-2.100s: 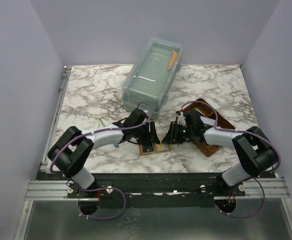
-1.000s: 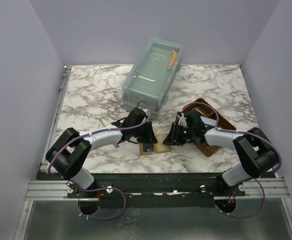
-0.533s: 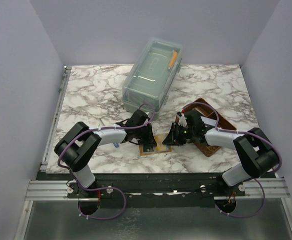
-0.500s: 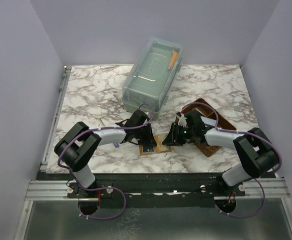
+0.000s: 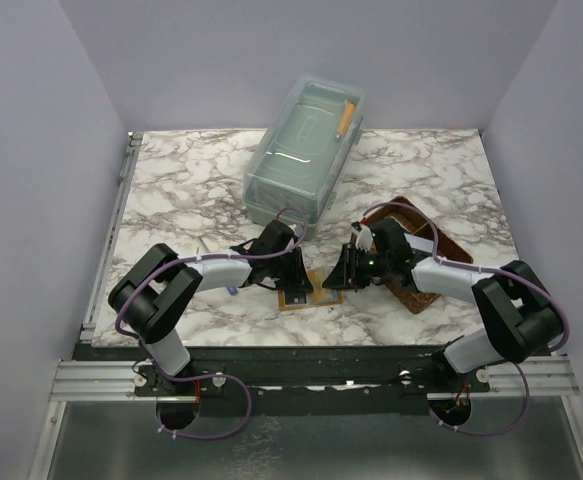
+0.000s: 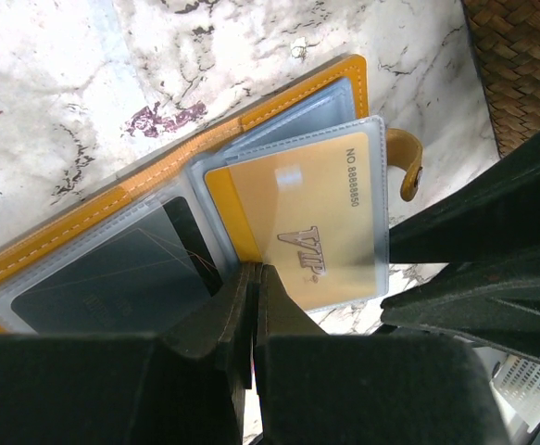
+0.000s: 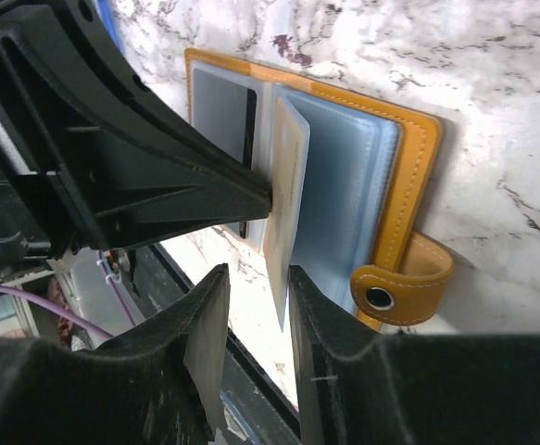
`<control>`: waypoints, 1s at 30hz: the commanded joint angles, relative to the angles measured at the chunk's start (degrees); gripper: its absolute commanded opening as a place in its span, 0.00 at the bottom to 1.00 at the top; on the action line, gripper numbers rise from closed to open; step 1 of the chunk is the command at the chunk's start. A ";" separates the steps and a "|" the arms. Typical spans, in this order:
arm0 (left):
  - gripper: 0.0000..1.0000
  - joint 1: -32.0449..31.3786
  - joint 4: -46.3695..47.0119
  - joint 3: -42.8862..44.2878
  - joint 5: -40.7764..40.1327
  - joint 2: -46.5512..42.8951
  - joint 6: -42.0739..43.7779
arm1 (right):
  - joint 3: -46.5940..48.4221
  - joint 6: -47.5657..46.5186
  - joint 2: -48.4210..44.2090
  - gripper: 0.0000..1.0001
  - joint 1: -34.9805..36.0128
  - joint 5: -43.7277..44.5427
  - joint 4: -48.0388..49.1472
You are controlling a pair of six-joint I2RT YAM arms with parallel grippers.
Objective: Put the credit cards into the card holder
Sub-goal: Pick up the credit card from the storage box.
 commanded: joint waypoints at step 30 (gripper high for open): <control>0.48 5.88 -18.08 -1.51 -12.93 -39.83 8.24 | 15.75 -4.77 -4.58 0.48 8.73 17.57 -19.71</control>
